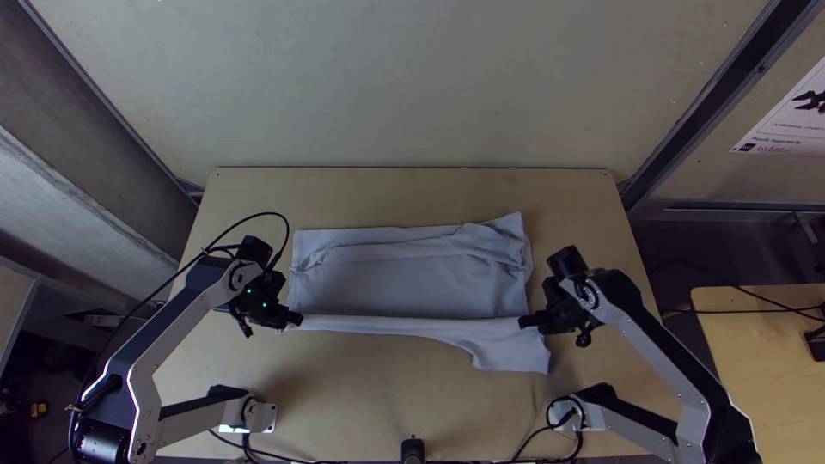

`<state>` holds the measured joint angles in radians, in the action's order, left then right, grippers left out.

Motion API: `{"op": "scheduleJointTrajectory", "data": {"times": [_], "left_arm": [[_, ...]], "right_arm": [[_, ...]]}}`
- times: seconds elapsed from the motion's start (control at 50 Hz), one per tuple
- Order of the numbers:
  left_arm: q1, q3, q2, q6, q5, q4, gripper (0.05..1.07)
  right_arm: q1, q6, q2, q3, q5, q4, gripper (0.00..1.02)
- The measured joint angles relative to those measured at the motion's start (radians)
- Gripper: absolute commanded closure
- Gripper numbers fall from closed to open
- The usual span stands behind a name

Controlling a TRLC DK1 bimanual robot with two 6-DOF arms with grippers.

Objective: Fold the t-shirt

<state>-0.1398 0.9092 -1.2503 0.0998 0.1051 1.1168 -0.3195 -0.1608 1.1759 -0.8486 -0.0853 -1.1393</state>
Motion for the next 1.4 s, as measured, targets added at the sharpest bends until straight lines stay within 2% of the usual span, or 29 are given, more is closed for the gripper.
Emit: {"op": "scheduleJointTrajectory", "data": {"times": [0.2,0.54,1.08,1.4], "left_arm": [[0.0,0.064,-0.002,-0.002,0.0,-0.048,1.04],[0.025,0.246,-0.12,0.003,0.0,-0.088,1.04],[0.035,0.507,-0.377,0.006,-0.004,-0.095,1.04],[0.035,0.637,-0.536,0.006,-0.024,-0.096,1.04]], "right_arm": [[0.036,0.039,0.036,-0.107,0.019,-0.002,1.0],[0.077,0.043,0.216,-0.325,0.026,0.014,1.0],[0.125,0.087,0.571,-0.638,0.033,0.073,1.0],[0.14,0.088,0.816,-0.826,0.033,0.106,1.0]]}}
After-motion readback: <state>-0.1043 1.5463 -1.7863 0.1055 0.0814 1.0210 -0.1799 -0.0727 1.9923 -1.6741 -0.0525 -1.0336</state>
